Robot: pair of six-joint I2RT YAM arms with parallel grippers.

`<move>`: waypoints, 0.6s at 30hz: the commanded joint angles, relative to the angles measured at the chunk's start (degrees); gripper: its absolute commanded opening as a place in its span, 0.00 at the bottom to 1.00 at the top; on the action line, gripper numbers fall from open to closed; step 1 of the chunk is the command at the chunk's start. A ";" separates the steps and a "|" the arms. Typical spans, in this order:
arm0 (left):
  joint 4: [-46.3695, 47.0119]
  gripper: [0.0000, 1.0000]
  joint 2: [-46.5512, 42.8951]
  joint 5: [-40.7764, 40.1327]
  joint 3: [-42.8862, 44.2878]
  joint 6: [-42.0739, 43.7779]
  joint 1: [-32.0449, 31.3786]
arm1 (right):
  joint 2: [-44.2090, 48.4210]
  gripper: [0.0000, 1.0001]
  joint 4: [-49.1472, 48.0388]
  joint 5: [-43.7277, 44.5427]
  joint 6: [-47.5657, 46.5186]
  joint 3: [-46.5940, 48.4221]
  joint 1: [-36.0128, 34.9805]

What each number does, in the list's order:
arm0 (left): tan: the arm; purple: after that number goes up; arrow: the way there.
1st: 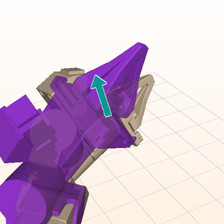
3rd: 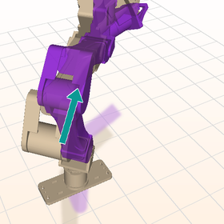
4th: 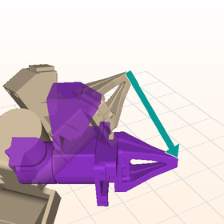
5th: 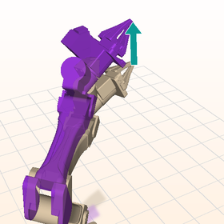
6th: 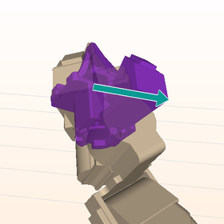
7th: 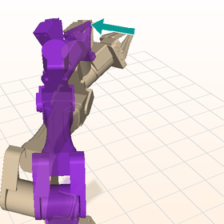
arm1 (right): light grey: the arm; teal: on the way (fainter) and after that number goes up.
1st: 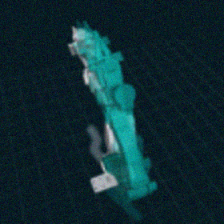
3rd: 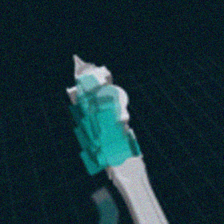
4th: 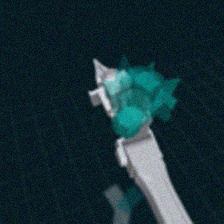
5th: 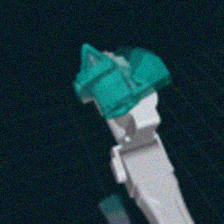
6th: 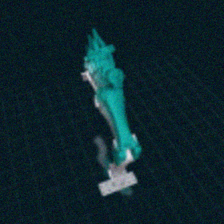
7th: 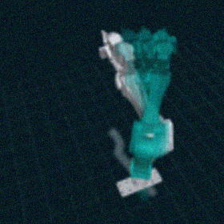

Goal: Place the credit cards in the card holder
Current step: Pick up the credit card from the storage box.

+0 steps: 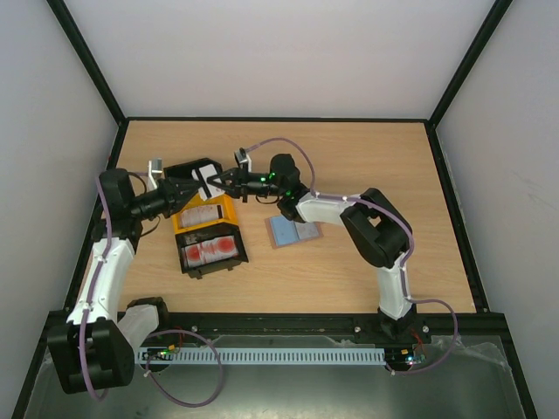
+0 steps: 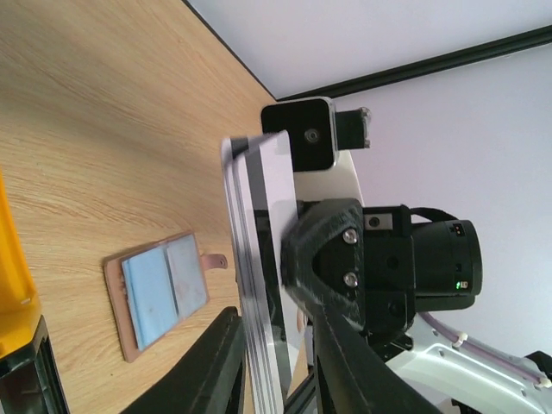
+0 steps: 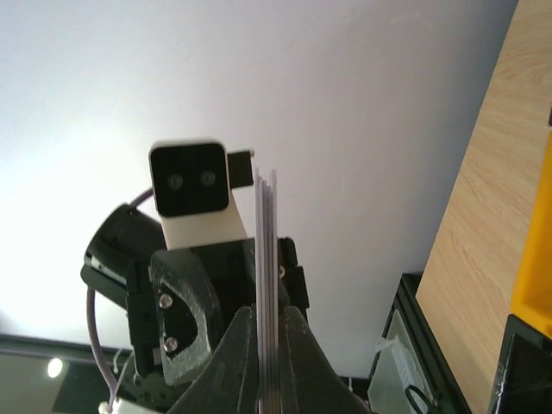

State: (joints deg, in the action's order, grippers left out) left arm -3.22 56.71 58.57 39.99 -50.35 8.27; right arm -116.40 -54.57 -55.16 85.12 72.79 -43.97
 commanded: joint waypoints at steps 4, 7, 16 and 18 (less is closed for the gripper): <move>5.06 0.25 -1.28 3.22 -1.86 -2.29 -0.37 | -1.23 0.05 -3.35 3.36 6.19 -0.29 1.25; 7.84 0.25 -1.08 3.83 -2.54 -4.54 -1.18 | -1.60 0.05 -5.09 2.72 7.75 -0.13 1.25; -0.48 0.25 -0.27 -2.82 -0.54 1.39 -2.68 | -1.95 0.03 -10.65 1.54 11.94 -0.59 1.24; -1.70 0.27 -0.32 -3.75 -0.18 2.22 -2.71 | -1.82 0.03 -10.53 1.62 11.94 -0.76 1.25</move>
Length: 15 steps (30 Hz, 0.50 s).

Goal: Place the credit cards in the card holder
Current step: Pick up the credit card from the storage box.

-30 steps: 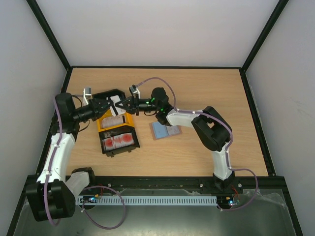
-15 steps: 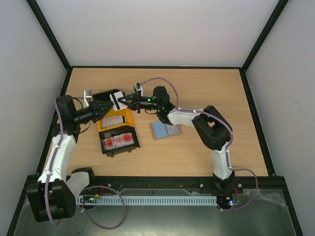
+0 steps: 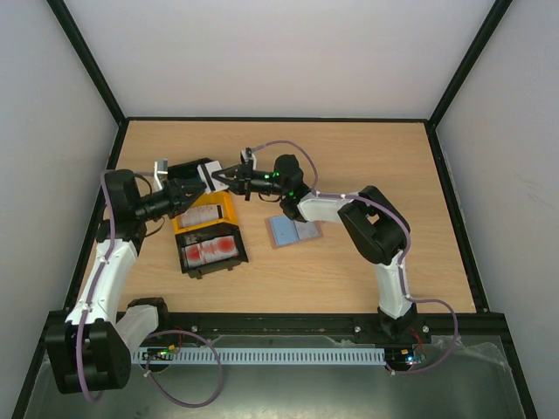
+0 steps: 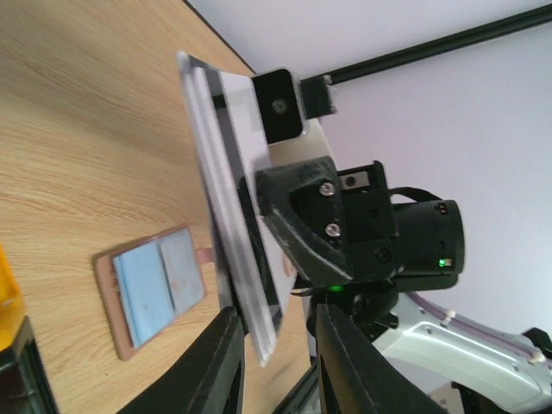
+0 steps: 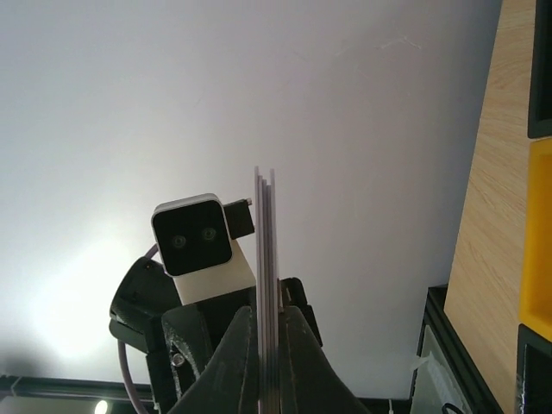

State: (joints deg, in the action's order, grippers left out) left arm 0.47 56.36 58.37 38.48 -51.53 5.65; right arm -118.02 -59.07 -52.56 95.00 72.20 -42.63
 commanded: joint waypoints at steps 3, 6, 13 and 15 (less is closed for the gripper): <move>-6.43 0.32 -1.04 -5.04 1.42 3.74 0.00 | -0.07 0.02 -5.90 -0.47 1.99 -0.34 -0.06; -7.59 0.38 -1.63 -6.67 1.19 4.16 0.04 | -0.24 0.02 -7.20 -0.59 2.84 -0.20 -0.06; -1.98 0.46 -0.97 -2.97 -0.03 0.67 -0.09 | -0.25 0.02 -9.75 -1.66 4.98 -0.43 -0.15; -0.56 0.48 -0.32 -1.58 -0.34 -0.19 -0.33 | -0.45 0.02 -10.72 -1.99 5.63 -0.19 -0.23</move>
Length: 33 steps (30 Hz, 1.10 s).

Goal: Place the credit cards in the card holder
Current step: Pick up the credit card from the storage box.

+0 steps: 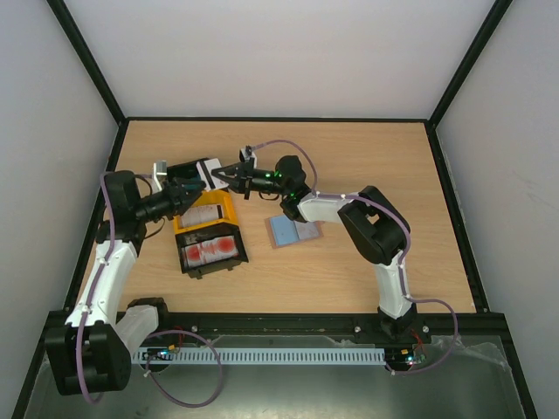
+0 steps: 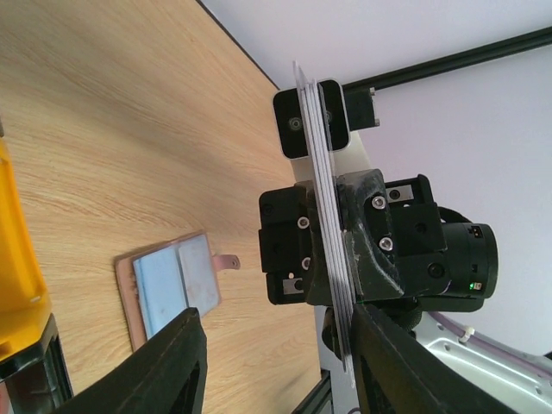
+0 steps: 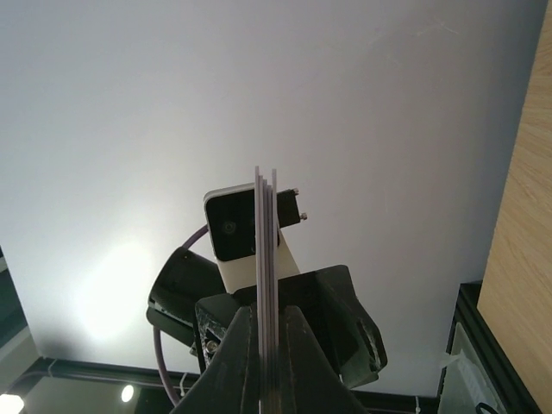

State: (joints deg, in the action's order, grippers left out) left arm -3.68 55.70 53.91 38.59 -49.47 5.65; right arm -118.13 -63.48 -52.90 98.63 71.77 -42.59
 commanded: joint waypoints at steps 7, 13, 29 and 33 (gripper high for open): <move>1.31 0.40 2.02 2.61 -0.49 -0.43 -1.00 | -0.59 0.02 -9.37 -2.36 4.11 0.40 -0.60; 0.90 0.28 2.28 2.34 -1.16 -0.27 -1.08 | -0.88 0.02 -12.84 -2.37 7.20 0.41 -0.63; -3.52 0.26 6.47 -0.01 -0.37 3.37 -1.71 | -1.66 0.02 -20.01 -3.37 12.41 0.96 -1.84; -5.77 0.26 8.59 -1.15 1.18 4.62 -2.43 | -1.45 0.02 -18.95 -4.39 10.60 1.39 -2.64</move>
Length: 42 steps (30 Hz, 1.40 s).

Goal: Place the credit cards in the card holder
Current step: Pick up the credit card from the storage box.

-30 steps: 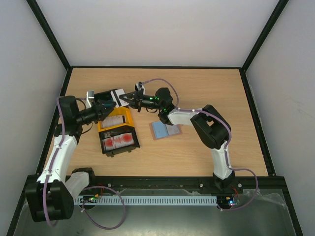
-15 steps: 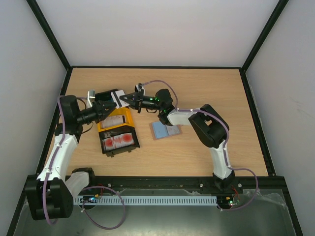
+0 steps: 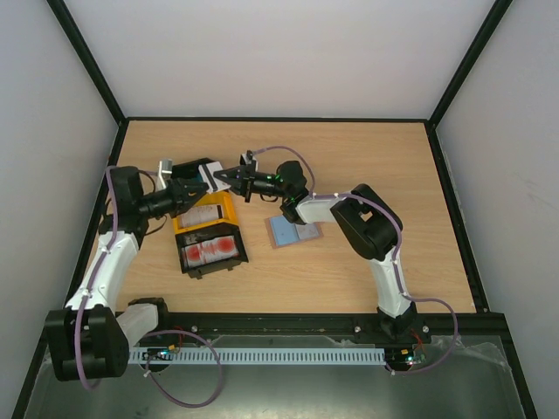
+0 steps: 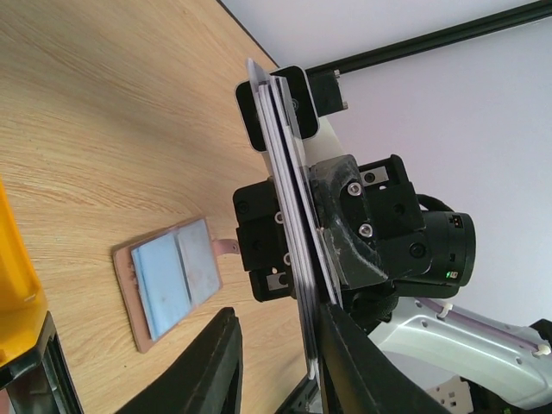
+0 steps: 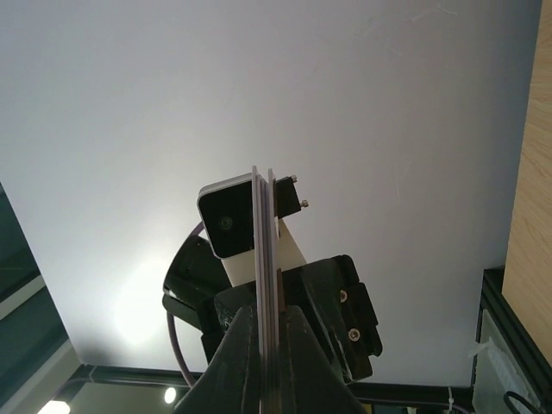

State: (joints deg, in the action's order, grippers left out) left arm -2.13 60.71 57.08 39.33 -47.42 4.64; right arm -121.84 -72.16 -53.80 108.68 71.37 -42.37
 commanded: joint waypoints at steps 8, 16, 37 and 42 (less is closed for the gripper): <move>-6.10 0.34 6.11 -2.54 2.28 -0.17 -1.57 | 5.72 0.02 2.55 -7.09 -14.44 1.69 -4.65; 2.89 0.31 5.17 0.18 1.73 -9.46 -1.57 | 8.98 0.02 20.23 -5.44 -29.17 1.74 -4.86; 6.50 0.02 0.13 1.51 3.42 -14.33 0.65 | 10.75 0.08 16.71 2.27 -26.07 -6.15 2.20; 5.36 0.03 -0.50 2.13 3.63 -14.12 1.91 | 10.94 0.07 15.98 2.90 -25.59 -6.77 3.52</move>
State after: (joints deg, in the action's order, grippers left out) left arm 1.08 62.22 60.60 40.77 -60.73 3.90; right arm -112.49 -55.57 -51.31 83.42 66.50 -41.47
